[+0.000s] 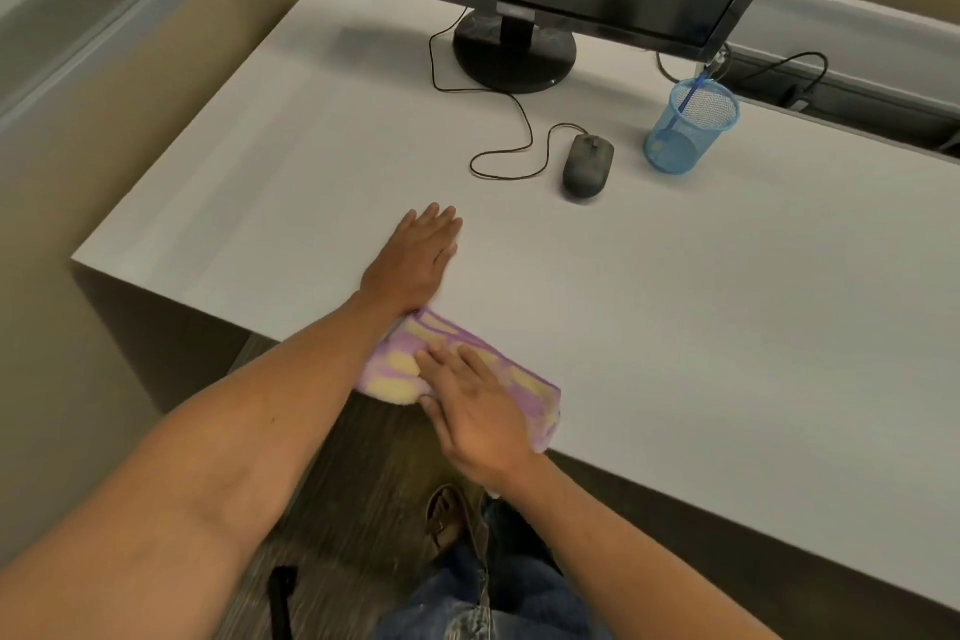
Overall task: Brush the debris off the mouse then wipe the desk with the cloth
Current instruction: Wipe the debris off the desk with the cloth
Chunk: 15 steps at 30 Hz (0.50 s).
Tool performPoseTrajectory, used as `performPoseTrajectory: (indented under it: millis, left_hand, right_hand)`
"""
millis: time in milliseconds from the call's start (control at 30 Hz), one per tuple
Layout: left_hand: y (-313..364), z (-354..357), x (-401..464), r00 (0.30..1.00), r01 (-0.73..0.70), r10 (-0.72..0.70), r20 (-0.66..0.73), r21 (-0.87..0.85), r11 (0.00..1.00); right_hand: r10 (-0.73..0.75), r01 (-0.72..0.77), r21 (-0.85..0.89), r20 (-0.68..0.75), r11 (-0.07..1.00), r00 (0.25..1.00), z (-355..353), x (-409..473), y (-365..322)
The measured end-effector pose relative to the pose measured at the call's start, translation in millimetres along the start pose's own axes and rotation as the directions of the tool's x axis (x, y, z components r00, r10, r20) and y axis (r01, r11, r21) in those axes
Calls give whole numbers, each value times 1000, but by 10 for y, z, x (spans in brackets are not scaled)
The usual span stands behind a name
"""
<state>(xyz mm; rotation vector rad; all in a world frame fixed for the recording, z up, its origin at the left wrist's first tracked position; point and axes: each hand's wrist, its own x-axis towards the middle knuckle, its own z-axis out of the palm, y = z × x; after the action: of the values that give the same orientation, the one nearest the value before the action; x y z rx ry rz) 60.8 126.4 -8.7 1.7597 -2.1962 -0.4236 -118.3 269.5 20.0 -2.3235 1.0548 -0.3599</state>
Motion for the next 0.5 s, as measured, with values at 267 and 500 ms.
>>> performPoseTrajectory:
  millis: [267,500]
  left_hand:
    - [-19,32,1,1000,-4,4,-13,-2,1000]
    - [-4,23,-4,1000,0,0,-8,-14,1000]
  right_hand:
    - [99,-153,495,133,855,986,23,-152,-341]
    - [402,-339,789,129,512,907,-259,-278,-154]
